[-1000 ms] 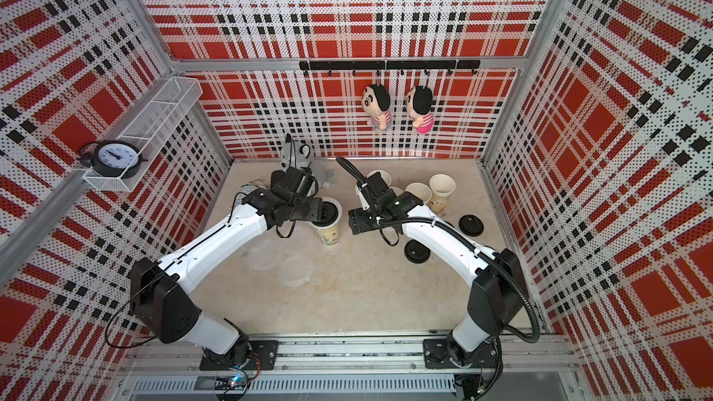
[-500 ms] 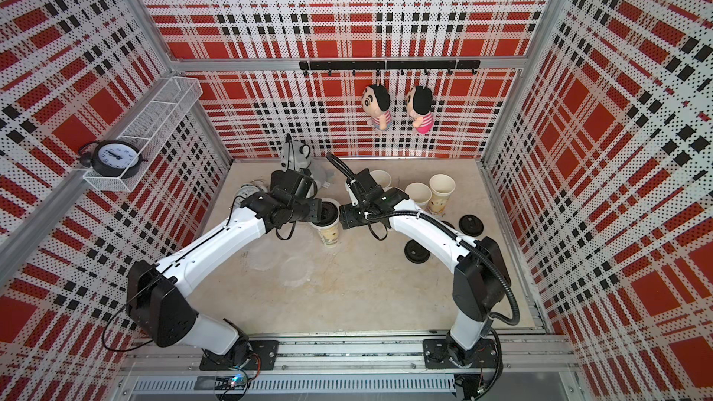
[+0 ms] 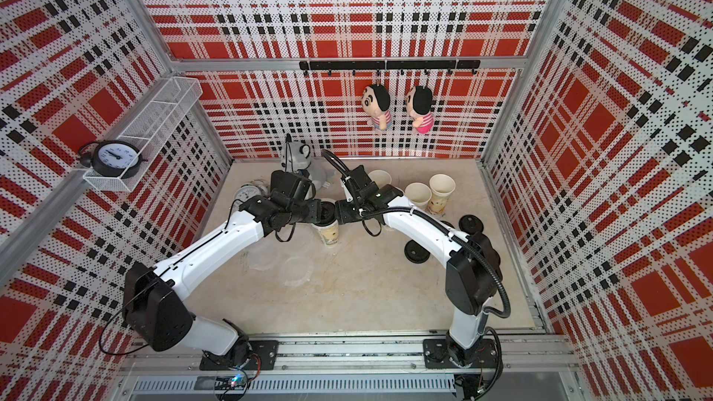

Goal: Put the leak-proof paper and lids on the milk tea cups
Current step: Secure the cup lid on the cup.

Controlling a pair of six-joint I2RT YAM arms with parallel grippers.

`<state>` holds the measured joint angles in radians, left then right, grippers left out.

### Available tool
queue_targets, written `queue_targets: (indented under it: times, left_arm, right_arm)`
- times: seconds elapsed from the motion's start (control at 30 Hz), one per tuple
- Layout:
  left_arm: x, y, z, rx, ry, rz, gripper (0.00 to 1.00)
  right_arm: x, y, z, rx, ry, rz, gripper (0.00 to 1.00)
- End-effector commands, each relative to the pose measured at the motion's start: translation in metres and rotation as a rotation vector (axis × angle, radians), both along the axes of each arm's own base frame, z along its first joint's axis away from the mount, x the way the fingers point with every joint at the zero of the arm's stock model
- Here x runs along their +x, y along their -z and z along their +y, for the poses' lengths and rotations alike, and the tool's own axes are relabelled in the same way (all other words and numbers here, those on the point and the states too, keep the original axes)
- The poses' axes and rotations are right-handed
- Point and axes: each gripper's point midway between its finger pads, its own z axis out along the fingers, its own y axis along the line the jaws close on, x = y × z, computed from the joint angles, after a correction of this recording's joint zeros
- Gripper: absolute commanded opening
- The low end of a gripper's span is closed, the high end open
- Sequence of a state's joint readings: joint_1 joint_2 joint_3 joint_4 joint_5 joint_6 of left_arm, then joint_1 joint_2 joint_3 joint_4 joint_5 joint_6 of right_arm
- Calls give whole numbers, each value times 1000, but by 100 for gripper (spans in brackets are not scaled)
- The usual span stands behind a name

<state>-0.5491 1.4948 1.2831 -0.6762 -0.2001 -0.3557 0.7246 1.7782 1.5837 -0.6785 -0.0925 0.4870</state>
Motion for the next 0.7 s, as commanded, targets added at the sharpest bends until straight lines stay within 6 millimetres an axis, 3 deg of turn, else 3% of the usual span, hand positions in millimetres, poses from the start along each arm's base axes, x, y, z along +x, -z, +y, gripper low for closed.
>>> queue_targets:
  times: [0.0,0.33,0.67]
  left_arm:
    - [-25,42,15,84,11,154,61]
    - [-27,43,11,76,21,157,61]
    - [-27,48,8,74,28,163,61]
  right_arm:
    - [8,1,9,8,7,-10,55]
    - [9,21,10,-9,24,29,48]
    - [-8,65,-16,-88,106,115,46]
